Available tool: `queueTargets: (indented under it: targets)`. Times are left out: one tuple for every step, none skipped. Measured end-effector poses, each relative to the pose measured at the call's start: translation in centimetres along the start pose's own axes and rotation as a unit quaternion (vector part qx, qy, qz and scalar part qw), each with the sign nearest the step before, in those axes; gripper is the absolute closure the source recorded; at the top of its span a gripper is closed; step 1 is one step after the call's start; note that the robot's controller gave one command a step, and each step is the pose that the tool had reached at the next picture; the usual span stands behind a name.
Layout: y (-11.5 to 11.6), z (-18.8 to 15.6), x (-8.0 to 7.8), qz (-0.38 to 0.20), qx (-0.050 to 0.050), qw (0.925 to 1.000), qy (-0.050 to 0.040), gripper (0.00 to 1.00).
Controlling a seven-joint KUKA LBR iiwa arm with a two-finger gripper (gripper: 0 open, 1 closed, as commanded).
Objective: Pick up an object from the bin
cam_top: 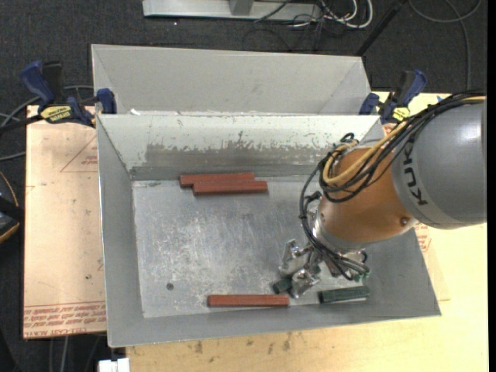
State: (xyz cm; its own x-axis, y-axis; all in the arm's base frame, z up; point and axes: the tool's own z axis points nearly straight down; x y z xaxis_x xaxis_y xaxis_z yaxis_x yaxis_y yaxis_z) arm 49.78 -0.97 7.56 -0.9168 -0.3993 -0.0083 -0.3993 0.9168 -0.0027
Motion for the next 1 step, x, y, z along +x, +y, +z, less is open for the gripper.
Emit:
queueTargets:
  targets:
    - [1.93,-14.18,-0.59,0.001,-0.001,1.0,0.0026,1.0]
